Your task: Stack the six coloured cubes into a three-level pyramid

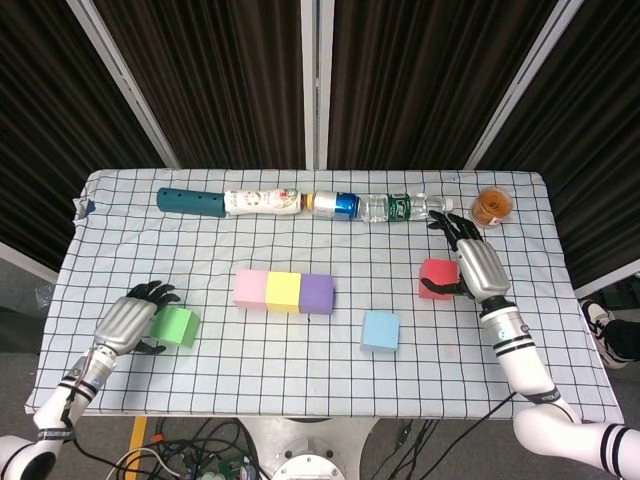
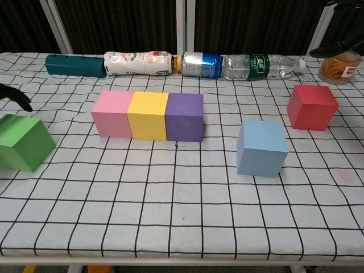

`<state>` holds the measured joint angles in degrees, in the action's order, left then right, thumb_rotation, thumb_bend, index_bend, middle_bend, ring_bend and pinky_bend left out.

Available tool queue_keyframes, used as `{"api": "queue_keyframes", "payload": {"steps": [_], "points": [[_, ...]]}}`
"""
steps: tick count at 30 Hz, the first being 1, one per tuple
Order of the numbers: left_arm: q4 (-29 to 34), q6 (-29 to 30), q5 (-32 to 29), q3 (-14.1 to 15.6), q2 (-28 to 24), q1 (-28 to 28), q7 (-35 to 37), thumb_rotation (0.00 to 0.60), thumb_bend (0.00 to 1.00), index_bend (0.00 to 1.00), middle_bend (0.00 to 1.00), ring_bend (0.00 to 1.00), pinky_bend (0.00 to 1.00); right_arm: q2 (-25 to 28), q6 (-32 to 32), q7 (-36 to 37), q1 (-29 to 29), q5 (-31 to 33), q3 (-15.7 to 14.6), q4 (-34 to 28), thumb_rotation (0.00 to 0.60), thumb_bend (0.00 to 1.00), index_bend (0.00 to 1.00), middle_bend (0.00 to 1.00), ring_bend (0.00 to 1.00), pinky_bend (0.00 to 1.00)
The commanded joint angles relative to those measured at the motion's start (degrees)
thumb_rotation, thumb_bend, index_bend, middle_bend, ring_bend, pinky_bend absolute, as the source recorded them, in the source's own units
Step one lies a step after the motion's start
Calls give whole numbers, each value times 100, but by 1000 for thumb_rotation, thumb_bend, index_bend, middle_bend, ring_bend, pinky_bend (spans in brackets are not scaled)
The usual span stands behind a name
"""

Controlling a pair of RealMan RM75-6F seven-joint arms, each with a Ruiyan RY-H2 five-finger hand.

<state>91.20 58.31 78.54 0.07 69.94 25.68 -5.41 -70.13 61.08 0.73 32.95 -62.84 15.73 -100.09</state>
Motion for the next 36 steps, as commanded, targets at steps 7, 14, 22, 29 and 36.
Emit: {"api": "queue_keyframes", "payload": {"steps": [7, 14, 22, 29, 36], "points": [[-275, -37, -26, -61, 279, 38, 196, 600, 104, 306, 236, 160, 130, -3, -21, 87, -36, -27, -30, 49, 600, 113, 29, 185, 6, 13], [-391, 4, 122, -196, 370, 92, 949, 600, 192, 427, 415, 291, 176, -11, -15, 183, -72, -55, -35, 117, 600, 112, 28, 185, 5, 13], [-7, -2, 13, -682, 18, 353, 1538, 600, 223, 462, 490, 339, 176, 45, 70, 300, -142, -105, 3, 126, 600, 112, 28, 185, 6, 13], [503, -382, -554, -1259, -205, 862, 1312, 600, 208, 455, 477, 339, 176, 139, 139, 392, -210, -156, 33, 103, 600, 112, 28, 185, 5, 13], [737, -1015, -1148, -1443, -41, 1546, 487, 600, 203, 449, 469, 339, 176, 230, 162, 497, -277, -182, 43, 105, 600, 112, 28, 185, 5, 13]]}}
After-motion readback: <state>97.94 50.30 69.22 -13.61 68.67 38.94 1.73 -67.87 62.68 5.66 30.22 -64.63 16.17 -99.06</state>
